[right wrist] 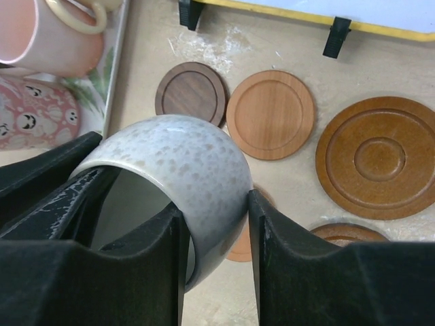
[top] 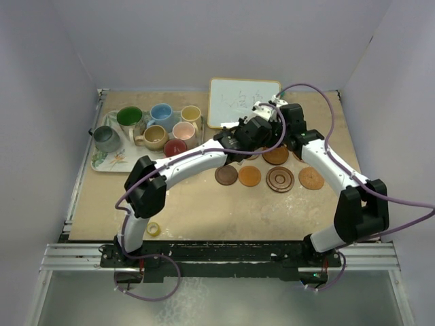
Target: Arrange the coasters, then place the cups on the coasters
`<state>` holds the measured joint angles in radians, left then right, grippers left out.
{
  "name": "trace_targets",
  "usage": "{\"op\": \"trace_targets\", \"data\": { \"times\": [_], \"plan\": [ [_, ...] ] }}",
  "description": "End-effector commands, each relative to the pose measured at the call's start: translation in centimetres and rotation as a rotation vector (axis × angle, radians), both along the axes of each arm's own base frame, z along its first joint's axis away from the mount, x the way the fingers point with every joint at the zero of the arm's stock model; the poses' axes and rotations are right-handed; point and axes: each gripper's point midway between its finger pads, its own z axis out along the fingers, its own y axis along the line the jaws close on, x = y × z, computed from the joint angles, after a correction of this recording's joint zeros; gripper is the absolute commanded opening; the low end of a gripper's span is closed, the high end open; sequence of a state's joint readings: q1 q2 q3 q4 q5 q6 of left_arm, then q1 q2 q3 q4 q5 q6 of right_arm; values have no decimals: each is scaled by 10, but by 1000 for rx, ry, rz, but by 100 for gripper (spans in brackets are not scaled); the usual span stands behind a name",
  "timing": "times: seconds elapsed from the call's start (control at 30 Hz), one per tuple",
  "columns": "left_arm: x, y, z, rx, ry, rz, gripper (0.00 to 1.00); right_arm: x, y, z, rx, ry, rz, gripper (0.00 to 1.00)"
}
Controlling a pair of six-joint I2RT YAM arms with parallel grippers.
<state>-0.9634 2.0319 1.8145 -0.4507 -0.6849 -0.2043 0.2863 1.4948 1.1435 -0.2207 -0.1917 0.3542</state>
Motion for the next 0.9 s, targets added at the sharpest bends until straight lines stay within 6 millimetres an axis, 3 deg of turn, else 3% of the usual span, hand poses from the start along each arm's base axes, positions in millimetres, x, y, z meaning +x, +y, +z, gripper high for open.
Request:
{"op": "trace_targets", "data": {
  "times": [0.0, 0.3, 0.7, 0.87],
  "plan": [
    [7, -19, 66, -213, -111, 31, 3, 15, -13, 6, -50, -17, -67, 32],
    [3, -27, 62, -229, -80, -11, 3, 16, -16, 5, -72, -15, -67, 0],
    [-10, -36, 76, -251, -62, -136, 4, 9, -19, 6, -90, 0, -58, 0],
    [-20, -42, 83, -272, -47, -215, 17, 9, -25, 9, -114, -17, -70, 0]
  ]
}}
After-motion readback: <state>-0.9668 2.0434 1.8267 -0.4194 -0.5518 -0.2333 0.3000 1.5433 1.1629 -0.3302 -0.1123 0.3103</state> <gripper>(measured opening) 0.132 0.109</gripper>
